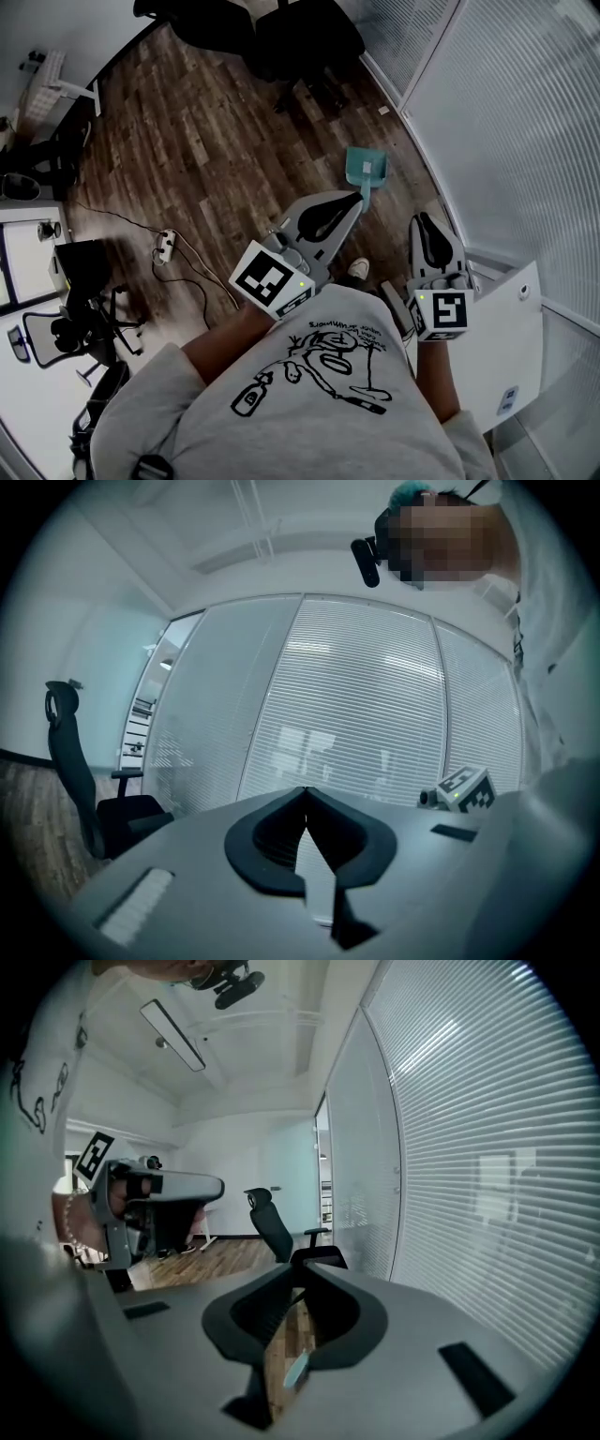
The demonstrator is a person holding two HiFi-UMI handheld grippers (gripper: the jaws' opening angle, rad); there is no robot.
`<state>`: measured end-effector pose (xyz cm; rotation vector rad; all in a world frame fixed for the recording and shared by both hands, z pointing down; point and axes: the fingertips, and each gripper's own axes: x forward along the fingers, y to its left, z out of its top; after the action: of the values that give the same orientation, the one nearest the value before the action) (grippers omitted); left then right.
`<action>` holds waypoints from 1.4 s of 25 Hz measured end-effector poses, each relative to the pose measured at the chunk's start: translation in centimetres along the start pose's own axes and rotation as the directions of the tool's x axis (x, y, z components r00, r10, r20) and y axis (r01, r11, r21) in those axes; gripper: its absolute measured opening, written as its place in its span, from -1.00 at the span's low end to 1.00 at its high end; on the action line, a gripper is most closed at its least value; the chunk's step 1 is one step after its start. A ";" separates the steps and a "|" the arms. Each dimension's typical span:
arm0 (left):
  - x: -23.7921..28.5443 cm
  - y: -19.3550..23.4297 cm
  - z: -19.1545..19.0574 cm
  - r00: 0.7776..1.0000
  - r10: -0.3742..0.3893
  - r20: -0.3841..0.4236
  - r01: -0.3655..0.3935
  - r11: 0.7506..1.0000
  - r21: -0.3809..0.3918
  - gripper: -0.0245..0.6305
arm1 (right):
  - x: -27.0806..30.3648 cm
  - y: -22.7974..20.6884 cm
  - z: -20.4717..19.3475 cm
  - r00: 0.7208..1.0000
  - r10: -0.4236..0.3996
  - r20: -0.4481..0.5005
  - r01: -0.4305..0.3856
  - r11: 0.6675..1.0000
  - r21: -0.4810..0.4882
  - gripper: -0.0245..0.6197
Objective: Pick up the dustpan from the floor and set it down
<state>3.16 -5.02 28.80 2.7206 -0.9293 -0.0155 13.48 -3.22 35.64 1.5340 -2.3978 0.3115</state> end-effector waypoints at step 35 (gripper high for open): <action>-1.6 4.4 -3.3 0.997 0.063 -0.041 -0.065 0.997 -0.050 -0.92 | 10.0 -0.6 -18.5 0.941 0.178 -0.289 -0.092 0.953 0.288 -0.50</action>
<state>-0.48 -6.61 32.98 2.6328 -0.9907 0.0267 12.19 -5.90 56.48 1.3016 -2.2782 0.8769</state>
